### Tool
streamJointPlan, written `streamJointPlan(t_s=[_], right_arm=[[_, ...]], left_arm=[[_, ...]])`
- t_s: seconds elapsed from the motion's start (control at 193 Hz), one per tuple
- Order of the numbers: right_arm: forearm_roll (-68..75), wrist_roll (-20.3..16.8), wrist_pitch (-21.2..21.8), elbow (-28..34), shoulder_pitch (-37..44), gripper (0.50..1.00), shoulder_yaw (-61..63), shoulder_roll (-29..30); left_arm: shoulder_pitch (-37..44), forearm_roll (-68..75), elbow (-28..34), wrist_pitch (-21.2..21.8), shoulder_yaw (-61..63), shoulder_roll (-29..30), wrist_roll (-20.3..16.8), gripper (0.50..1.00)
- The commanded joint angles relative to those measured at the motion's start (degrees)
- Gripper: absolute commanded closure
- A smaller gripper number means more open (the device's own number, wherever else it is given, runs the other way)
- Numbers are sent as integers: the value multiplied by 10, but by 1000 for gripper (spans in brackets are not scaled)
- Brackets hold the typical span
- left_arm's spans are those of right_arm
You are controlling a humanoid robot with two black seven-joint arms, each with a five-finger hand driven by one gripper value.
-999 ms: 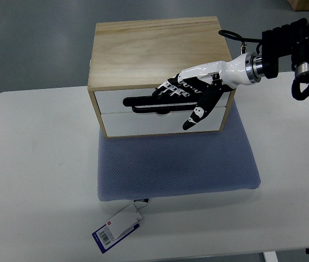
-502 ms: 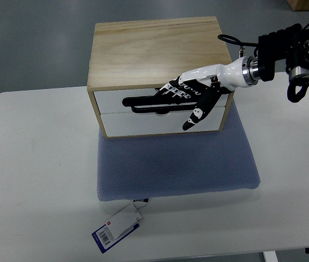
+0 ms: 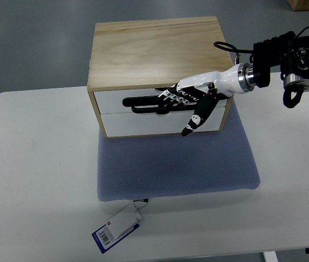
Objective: Open wood drawer with right hand
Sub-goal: 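Pull the upper white drawer toward the robot with the right hand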
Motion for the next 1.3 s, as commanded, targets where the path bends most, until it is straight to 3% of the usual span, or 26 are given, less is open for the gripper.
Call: streamJointPlan(t_s=[0.0, 1.294], right_arm=[[1, -1, 0, 3, 0, 562, 0, -2], [6, -5, 0, 112, -29, 558, -1, -79]], left_arm=[[0, 0, 0, 0, 0, 0, 0, 500], [0, 0, 0, 0, 0, 0, 0, 500]])
